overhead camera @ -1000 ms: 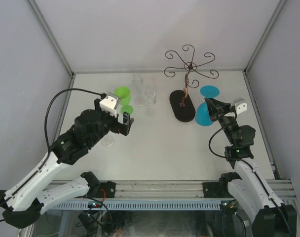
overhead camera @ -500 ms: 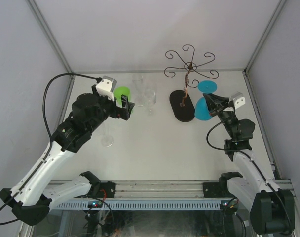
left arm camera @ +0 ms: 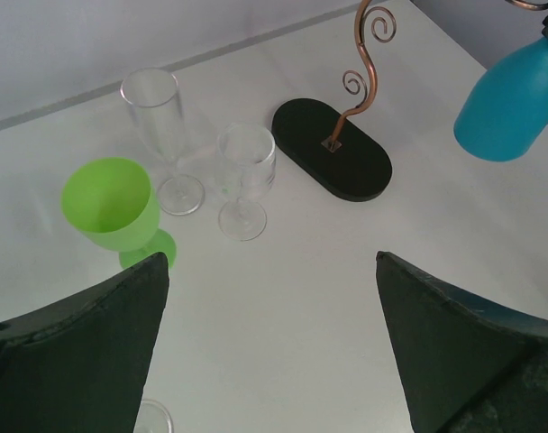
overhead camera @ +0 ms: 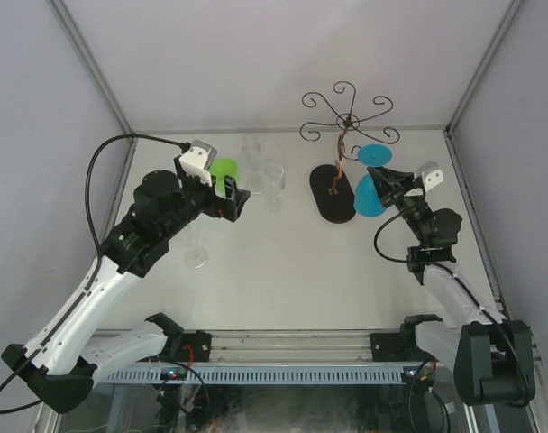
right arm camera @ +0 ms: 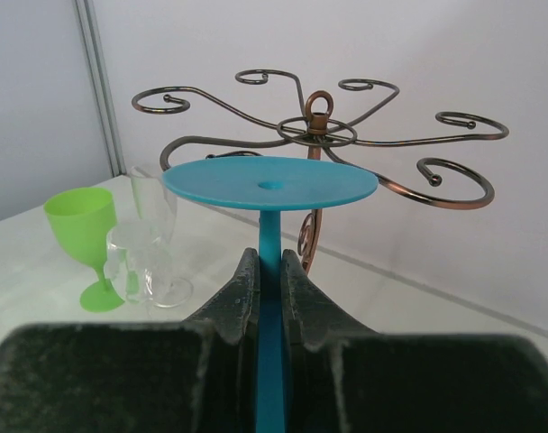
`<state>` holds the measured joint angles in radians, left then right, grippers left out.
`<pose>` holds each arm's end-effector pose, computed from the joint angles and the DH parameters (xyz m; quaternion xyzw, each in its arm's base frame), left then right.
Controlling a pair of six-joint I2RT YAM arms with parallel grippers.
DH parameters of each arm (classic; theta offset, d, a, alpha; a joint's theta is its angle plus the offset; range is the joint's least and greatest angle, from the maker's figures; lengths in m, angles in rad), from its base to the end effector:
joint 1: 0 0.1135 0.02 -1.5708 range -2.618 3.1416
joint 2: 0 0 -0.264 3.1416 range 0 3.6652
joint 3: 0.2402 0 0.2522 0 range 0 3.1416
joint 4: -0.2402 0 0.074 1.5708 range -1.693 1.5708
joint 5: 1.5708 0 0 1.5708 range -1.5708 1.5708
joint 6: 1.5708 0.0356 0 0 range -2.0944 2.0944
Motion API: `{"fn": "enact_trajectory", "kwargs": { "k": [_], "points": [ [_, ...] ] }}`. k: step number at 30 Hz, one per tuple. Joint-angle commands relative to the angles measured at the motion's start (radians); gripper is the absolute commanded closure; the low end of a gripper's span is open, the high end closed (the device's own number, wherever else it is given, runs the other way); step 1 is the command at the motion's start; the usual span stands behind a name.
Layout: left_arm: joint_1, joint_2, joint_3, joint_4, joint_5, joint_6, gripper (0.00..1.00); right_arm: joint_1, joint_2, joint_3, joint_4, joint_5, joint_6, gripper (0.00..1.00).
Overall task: Place the wine glass upside down on the wine glass rack
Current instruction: Turn the wine glass upside down at the wine rack.
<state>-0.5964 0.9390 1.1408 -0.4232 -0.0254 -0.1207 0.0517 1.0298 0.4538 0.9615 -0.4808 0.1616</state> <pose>0.1651 -0.1110 0.4104 0.1763 0.7607 -0.2099 0.5884 0.2188 0.0278 0.2964 -0.1674 0.5525 0.2180 0.7869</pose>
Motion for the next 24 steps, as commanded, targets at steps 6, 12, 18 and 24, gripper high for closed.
{"fn": "enact_trajectory", "kwargs": {
  "k": [6, 12, 18, 24],
  "points": [
    [0.012, -0.001, -0.033, 0.069, 0.072, 0.000, 0.00, -0.015, 0.038, 0.057, 0.120, -0.020, 0.020, 1.00],
    [0.012, -0.003, -0.039, 0.072, 0.081, 0.004, 0.00, -0.015, 0.073, 0.066, 0.189, -0.043, 0.063, 1.00],
    [0.012, -0.004, -0.040, 0.072, 0.088, 0.010, 0.00, -0.013, 0.139, 0.089, 0.228, -0.068, 0.084, 1.00],
    [0.012, -0.006, -0.042, 0.072, 0.097, 0.014, 0.00, 0.000, 0.197, 0.113, 0.254, -0.092, 0.088, 1.00]
  ]
}}
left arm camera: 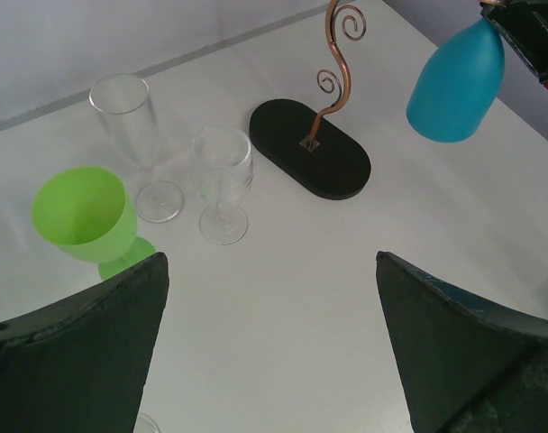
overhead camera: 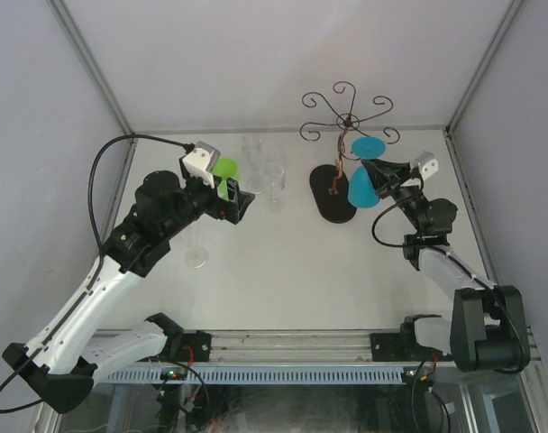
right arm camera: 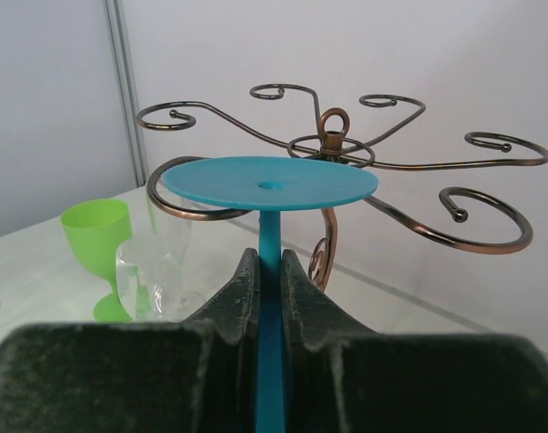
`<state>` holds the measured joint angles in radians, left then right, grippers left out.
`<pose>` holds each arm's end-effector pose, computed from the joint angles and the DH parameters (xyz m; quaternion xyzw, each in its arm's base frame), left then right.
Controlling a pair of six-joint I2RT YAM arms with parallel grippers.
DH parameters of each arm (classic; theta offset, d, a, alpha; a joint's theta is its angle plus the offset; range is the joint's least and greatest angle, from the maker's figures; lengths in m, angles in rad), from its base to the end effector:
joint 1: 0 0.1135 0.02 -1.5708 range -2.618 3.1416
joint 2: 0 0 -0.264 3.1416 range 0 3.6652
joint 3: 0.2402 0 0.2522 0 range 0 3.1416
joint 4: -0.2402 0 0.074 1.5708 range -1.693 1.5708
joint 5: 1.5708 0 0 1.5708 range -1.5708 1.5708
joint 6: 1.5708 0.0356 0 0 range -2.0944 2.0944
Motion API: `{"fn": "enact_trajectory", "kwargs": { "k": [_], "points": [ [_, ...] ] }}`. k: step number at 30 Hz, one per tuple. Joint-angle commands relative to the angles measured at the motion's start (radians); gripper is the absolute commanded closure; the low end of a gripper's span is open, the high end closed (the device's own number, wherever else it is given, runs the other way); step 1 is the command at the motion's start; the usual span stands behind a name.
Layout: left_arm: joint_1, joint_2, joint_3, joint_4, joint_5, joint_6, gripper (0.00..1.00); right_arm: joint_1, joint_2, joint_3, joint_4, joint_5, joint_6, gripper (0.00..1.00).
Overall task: Place the wine glass upside down on the wine glass rack
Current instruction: Turn the wine glass upside down at the wine rack.
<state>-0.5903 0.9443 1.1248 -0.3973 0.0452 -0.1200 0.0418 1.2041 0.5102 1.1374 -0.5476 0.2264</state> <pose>0.1673 -0.1140 0.4068 0.1953 0.7545 -0.2343 0.5811 0.2453 0.0288 0.2942 -0.1802 0.5332 0.2520 0.7872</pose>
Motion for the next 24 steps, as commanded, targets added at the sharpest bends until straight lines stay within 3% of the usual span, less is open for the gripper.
{"fn": "enact_trajectory", "kwargs": {
  "k": [1, 24],
  "points": [
    [0.005, -0.012, -0.027, 0.046, 0.027, 0.014, 0.00, 0.017, 0.029, 0.065, 0.077, -0.024, 0.019, 1.00],
    [0.008, -0.017, -0.032, 0.044, 0.031, 0.023, 0.00, 0.094, 0.208, 0.150, 0.143, -0.041, 0.023, 1.00]
  ]
}}
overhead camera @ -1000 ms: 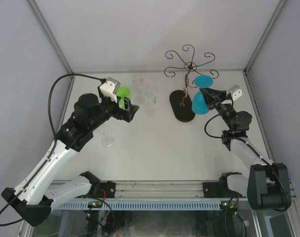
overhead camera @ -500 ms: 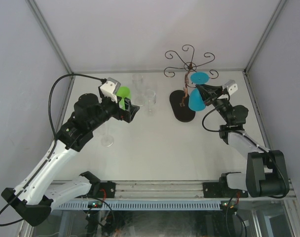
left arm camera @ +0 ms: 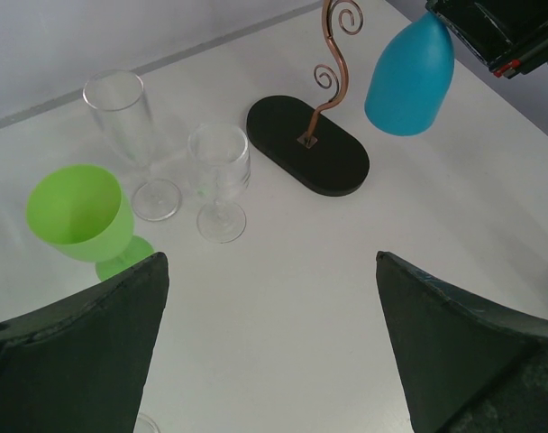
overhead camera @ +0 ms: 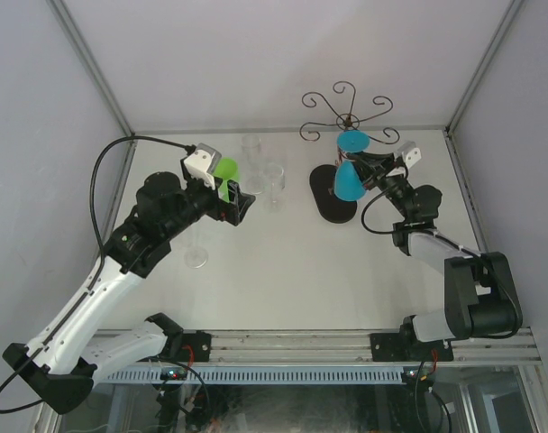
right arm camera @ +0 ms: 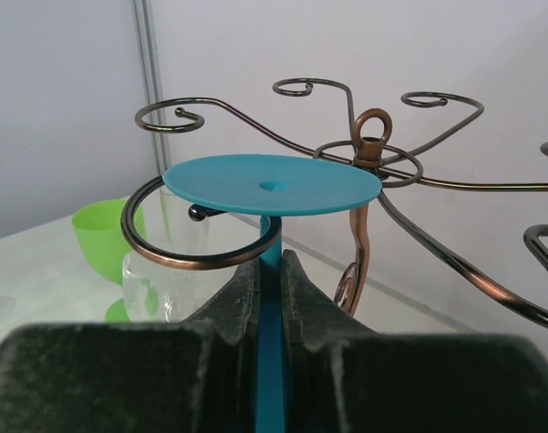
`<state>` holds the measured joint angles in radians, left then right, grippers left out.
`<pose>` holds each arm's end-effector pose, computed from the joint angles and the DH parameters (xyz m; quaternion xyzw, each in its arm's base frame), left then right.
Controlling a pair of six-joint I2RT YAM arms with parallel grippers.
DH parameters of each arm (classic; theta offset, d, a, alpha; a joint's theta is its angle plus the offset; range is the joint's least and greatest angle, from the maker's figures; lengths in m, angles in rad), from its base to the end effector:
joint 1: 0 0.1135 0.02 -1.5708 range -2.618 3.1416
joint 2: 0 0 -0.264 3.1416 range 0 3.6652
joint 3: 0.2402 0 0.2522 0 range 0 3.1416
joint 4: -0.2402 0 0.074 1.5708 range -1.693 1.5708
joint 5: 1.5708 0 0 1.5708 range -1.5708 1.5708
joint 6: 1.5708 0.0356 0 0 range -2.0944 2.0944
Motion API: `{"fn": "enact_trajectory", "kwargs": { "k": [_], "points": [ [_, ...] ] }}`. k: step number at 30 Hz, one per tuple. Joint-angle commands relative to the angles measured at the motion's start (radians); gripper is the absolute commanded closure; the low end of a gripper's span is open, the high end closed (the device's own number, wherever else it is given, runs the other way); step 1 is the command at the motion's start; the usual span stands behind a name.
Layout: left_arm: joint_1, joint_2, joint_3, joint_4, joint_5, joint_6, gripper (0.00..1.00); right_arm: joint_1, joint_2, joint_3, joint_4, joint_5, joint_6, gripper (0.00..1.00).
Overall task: Place the wine glass upside down on the wine glass rack
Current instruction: Turn the wine glass upside down at the wine rack.
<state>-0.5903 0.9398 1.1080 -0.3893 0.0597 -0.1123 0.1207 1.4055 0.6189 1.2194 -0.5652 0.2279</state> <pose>0.1671 -0.1145 0.4028 0.2029 0.7539 -0.2368 0.5783 0.2821 0.0534 0.2865 -0.2069 0.5293 0.2883 0.7707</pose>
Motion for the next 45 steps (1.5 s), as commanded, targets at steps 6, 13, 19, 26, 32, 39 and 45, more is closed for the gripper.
{"fn": "enact_trajectory", "kwargs": {
  "k": [6, 13, 19, 26, 32, 39, 45],
  "points": [
    [0.012, -0.009, -0.014, 0.036, 0.023, 0.014, 0.00, 0.029, 0.009, 0.043, 0.065, -0.058, 0.037, 1.00],
    [0.014, -0.011, -0.015, 0.037, 0.028, 0.014, 0.00, 0.037, 0.010, 0.043, 0.069, -0.122, 0.055, 1.00],
    [0.017, -0.012, -0.016, 0.037, 0.028, 0.015, 0.00, 0.038, -0.006, 0.040, 0.061, -0.169, 0.070, 1.00],
    [0.021, -0.014, -0.014, 0.035, 0.029, 0.013, 0.00, 0.031, -0.059, 0.002, 0.052, -0.160, 0.066, 1.00],
    [0.027, -0.016, -0.014, 0.035, 0.031, 0.013, 0.00, 0.020, -0.122, -0.040, 0.030, -0.139, 0.055, 1.00],
    [0.042, -0.020, -0.014, 0.033, 0.034, 0.011, 0.00, 0.001, -0.197, -0.072, -0.054, -0.069, 0.019, 1.00],
    [0.048, -0.019, -0.014, 0.033, 0.043, 0.007, 0.00, 0.001, -0.225, -0.073, -0.164, 0.057, -0.035, 1.00]
  ]
}}
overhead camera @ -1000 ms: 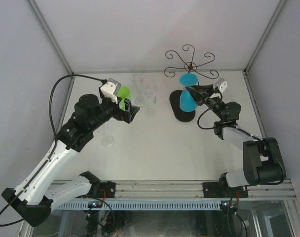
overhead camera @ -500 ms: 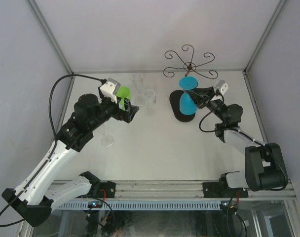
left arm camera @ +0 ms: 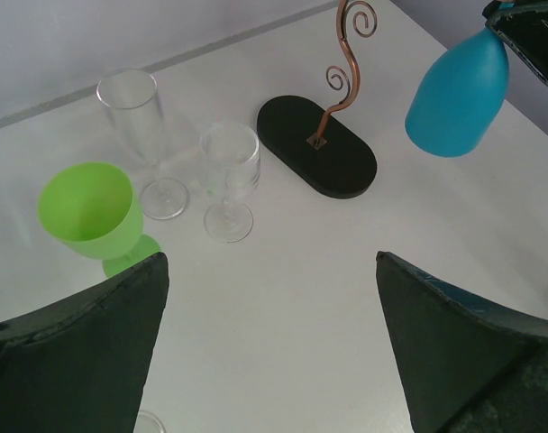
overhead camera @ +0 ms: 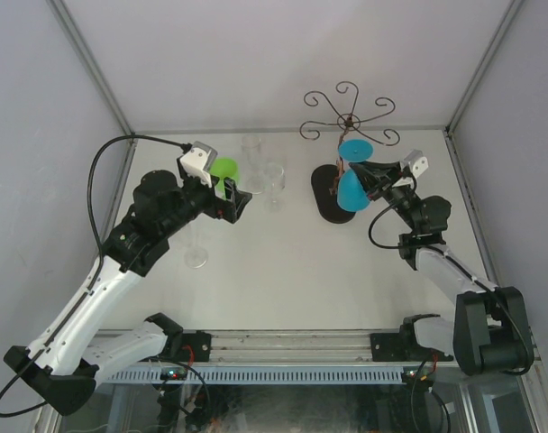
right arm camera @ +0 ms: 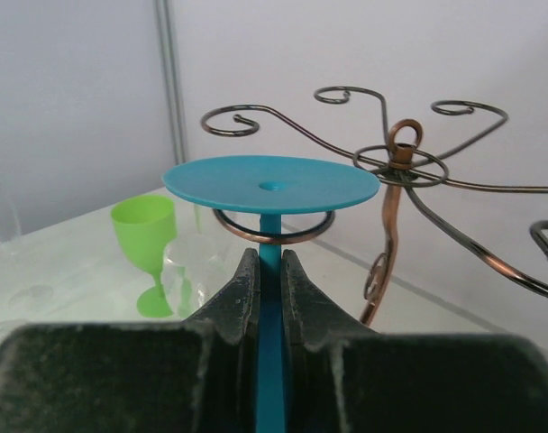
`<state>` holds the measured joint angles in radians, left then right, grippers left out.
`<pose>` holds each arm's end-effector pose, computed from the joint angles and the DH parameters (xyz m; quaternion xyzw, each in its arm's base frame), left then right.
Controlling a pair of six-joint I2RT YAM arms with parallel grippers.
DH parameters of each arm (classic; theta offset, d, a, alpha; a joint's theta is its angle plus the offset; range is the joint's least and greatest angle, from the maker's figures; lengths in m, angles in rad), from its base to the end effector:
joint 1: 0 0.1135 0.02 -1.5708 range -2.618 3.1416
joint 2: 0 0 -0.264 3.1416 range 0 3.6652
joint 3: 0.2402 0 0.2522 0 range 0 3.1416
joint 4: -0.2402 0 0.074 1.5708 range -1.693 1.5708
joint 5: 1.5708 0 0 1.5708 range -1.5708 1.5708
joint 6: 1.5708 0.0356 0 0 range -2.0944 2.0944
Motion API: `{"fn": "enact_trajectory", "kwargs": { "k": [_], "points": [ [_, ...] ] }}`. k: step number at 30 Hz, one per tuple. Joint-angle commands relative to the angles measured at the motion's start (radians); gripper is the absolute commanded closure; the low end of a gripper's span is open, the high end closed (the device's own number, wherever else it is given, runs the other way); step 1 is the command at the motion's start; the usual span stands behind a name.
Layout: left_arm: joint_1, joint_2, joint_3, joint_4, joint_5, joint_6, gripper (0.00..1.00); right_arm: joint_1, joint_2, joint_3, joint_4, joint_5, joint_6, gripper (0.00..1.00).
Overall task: Place the wine glass upside down on the wine glass rack
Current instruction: Turn the wine glass upside down at the wine rack.
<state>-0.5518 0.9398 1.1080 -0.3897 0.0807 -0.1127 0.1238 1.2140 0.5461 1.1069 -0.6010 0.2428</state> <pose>0.1710 -0.1086 0.4028 0.1945 0.7561 -0.2333 0.5797 0.2464 0.0509 0.3002 -0.2190 0.5261 0.3030 0.7638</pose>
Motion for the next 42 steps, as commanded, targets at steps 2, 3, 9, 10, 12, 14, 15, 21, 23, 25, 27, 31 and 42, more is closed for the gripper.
{"fn": "enact_trajectory", "kwargs": {
  "k": [2, 3, 9, 10, 12, 14, 15, 21, 23, 25, 27, 31, 42],
  "points": [
    [0.011, -0.020, -0.014, 0.034, 0.022, 0.008, 0.00, -0.003, -0.036, 0.001, -0.064, 0.117, -0.059, 1.00],
    [0.012, -0.020, -0.015, 0.034, 0.022, 0.006, 0.00, -0.003, -0.035, 0.000, -0.066, 0.129, -0.060, 1.00],
    [0.016, -0.021, -0.014, 0.035, 0.022, 0.005, 0.00, -0.001, -0.013, 0.022, -0.094, 0.146, -0.066, 0.96],
    [0.018, -0.022, -0.014, 0.034, 0.021, 0.004, 0.00, -0.001, -0.005, 0.029, -0.105, 0.143, -0.069, 0.94],
    [0.022, -0.024, -0.016, 0.034, 0.017, 0.002, 0.00, 0.000, 0.005, 0.039, -0.119, 0.131, -0.078, 0.91],
    [0.027, -0.027, -0.017, 0.034, 0.014, -0.001, 0.00, 0.000, 0.007, 0.041, -0.122, 0.124, -0.084, 0.88],
    [0.031, -0.027, -0.017, 0.034, 0.012, -0.002, 0.00, 0.000, 0.006, 0.041, -0.127, 0.126, -0.088, 0.86],
    [0.056, -0.032, -0.019, 0.035, 0.017, -0.013, 0.00, -0.002, -0.024, 0.041, -0.179, 0.141, -0.119, 0.74],
    [0.061, -0.034, -0.020, 0.038, 0.018, -0.016, 0.00, -0.002, -0.042, 0.042, -0.201, 0.142, -0.124, 0.55],
    [0.061, -0.039, -0.022, 0.038, 0.011, -0.016, 0.00, -0.002, -0.060, 0.041, -0.218, 0.142, -0.127, 0.43],
    [0.076, -0.045, -0.023, 0.038, 0.001, -0.017, 0.00, -0.003, -0.088, 0.041, -0.248, 0.148, -0.130, 0.39],
    [0.101, -0.059, -0.027, 0.036, -0.040, -0.019, 0.00, -0.004, -0.150, 0.041, -0.343, 0.179, -0.128, 0.34],
    [0.112, -0.094, -0.035, 0.011, -0.249, -0.012, 0.00, -0.014, -0.452, 0.036, -0.781, 0.366, 0.104, 0.00]
  ]
}}
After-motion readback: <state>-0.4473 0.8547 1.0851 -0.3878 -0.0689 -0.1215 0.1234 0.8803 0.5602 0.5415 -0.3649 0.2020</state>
